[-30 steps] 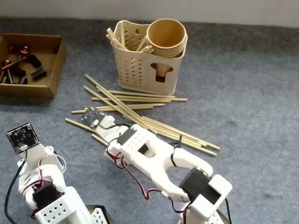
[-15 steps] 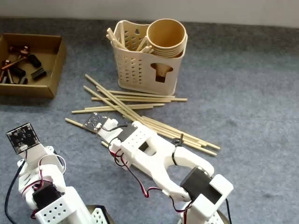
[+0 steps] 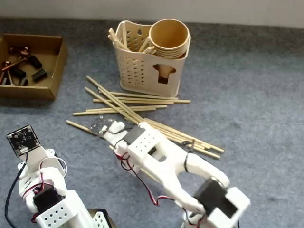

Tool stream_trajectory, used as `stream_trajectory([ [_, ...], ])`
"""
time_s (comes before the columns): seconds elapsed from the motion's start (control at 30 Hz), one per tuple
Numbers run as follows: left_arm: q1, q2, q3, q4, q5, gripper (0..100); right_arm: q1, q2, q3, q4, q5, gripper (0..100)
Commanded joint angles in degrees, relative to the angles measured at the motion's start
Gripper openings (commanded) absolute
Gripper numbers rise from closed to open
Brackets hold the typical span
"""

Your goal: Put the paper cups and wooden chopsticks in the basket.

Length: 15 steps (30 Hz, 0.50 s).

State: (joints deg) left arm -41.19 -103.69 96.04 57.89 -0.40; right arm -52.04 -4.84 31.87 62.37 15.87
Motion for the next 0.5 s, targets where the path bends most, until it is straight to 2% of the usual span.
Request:
stream_trajectory([
  [0.0,-0.75,-0.13,1.10,0.18,-0.35,0,2.42,-10.77,1.98,0.40,0.70,0.4],
  [0.37,-0.75,-0.13,1.10,0.18,-0.35,0,8.22,-32.75,5.76,0.31,0.44,0.4],
  [0.47,-0.75,-0.13,1.10,0.18,-0.35,0,10.68,-38.37,5.32,0.22,-3.16,0.4],
])
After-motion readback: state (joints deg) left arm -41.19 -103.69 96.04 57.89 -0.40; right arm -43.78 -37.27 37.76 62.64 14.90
